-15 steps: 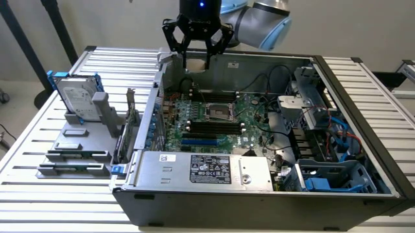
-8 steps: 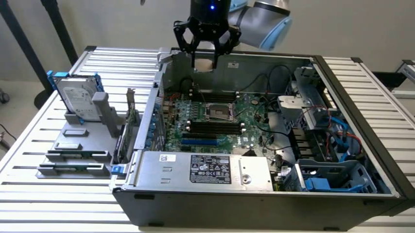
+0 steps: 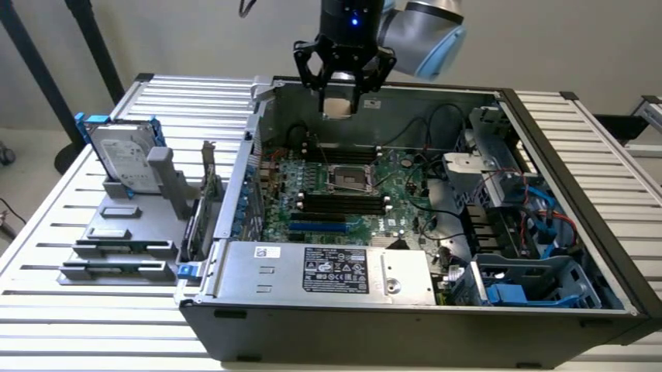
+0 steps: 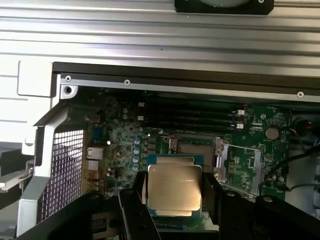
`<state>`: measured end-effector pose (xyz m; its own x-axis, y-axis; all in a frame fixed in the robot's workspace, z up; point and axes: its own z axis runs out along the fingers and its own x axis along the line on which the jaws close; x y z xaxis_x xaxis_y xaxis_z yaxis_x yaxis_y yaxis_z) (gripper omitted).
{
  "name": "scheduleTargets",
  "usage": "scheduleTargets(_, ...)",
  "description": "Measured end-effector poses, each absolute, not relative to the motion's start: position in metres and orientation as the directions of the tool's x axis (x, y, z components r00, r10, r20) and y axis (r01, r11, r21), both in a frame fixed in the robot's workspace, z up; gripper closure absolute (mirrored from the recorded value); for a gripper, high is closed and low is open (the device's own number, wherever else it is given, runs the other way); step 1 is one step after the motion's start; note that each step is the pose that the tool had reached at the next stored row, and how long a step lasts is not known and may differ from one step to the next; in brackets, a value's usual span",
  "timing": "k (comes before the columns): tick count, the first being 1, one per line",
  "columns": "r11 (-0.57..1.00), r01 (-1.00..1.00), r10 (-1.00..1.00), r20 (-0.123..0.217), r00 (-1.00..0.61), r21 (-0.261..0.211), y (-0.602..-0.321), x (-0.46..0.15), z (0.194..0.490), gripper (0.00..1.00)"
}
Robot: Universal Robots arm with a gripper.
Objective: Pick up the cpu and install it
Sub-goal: 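Pick up the cpu and move it towards the insertion slot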
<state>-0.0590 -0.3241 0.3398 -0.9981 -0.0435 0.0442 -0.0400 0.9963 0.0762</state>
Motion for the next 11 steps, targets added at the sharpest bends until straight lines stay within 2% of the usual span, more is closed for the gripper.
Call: scheduleTargets(11, 0.997, -0.034, -0.037, 0.044, -0.998, 0.074, -0.324, -0.04, 0.32, 0.45)
